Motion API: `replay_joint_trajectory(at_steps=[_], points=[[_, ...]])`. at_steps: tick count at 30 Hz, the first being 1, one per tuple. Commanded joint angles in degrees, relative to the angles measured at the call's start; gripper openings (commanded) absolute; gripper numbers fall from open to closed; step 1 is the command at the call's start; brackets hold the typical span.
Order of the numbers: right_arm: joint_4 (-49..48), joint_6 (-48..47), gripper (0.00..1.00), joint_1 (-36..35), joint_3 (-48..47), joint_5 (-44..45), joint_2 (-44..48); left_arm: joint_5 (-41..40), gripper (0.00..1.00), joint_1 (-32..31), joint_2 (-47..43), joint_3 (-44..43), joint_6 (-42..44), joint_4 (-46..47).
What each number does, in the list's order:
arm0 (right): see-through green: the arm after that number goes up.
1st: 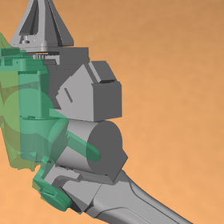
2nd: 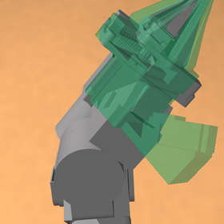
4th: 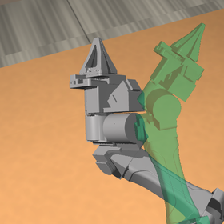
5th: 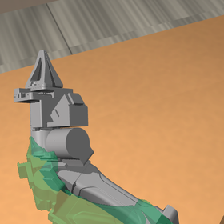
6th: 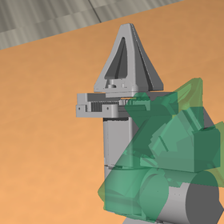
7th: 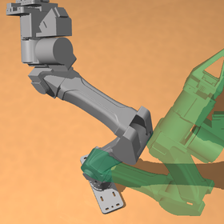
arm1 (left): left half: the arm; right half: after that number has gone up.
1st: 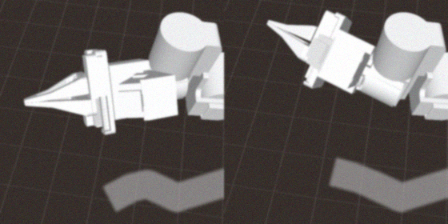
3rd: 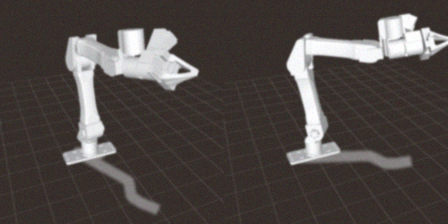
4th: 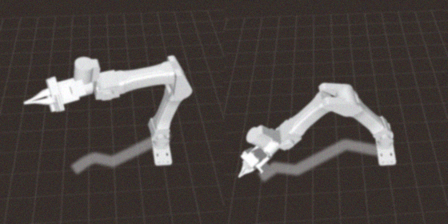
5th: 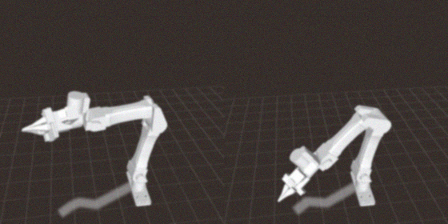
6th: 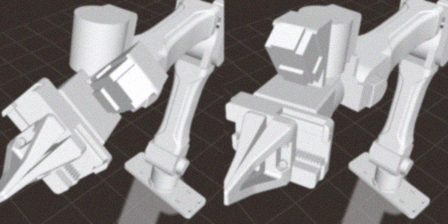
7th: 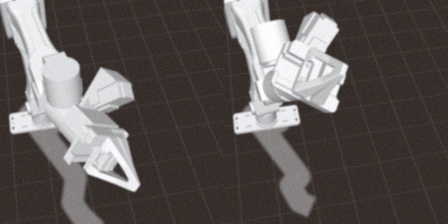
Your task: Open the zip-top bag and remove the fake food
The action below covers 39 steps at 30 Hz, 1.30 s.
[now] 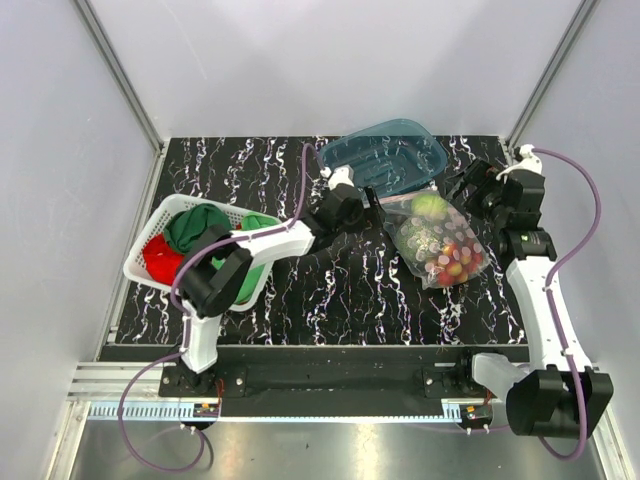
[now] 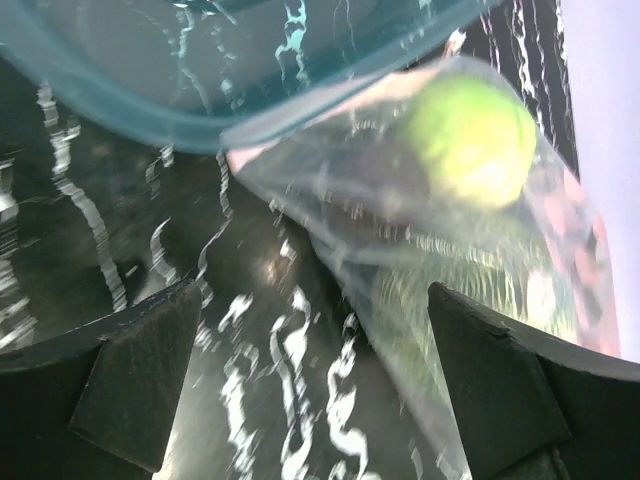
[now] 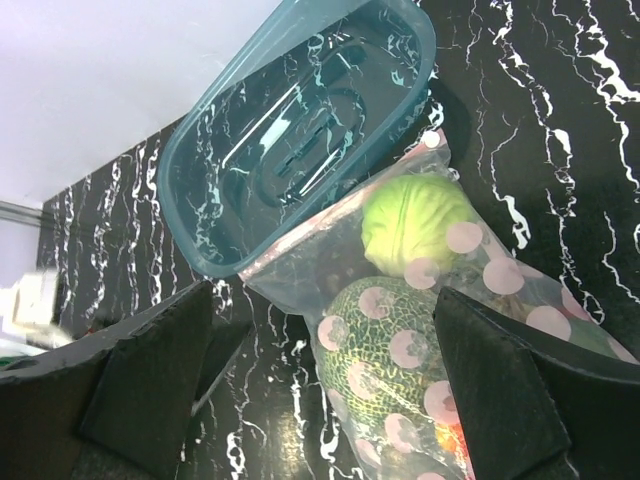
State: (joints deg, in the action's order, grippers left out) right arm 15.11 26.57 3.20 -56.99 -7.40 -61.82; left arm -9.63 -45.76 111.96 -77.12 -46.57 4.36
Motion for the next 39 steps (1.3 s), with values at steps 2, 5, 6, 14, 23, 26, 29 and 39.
replay_joint_trajectory(at_steps=[2,5,6,14,23,26,29,39], points=[[-2.4,-3.7,1.00,-0.1,2.4,-1.7,1.1,-3.9,0.94,0.3,7.2,-8.2,-7.3,5.7],[-2.4,-3.8,1.00,-0.1,3.4,-2.5,2.0,-5.7,0.90,0.6,9.0,-10.0,-9.0,5.7],[-2.5,-3.6,1.00,-0.1,3.5,-3.0,2.1,-6.3,0.90,0.6,9.1,-9.9,-9.0,6.7],[-5.7,-1.3,1.00,-0.2,5.6,-9.1,2.2,-5.3,0.67,1.1,12.8,-9.3,-8.5,12.8],[-5.4,-1.4,1.00,-0.5,5.8,-9.3,2.7,-3.6,0.01,0.7,12.1,-6.3,-4.7,18.0],[-5.4,-1.1,1.00,-0.6,6.1,-9.0,2.7,-3.0,0.00,0.0,9.0,-2.3,-3.8,18.2],[-4.9,-0.8,1.00,-0.7,6.2,-7.9,2.8,-1.8,0.00,-1.3,4.4,3.8,-5.2,18.8],[-1.1,-1.2,1.00,-1.5,4.9,-8.2,1.2,-5.5,0.00,-15.9,-8.8,18.7,-13.4,15.5]])
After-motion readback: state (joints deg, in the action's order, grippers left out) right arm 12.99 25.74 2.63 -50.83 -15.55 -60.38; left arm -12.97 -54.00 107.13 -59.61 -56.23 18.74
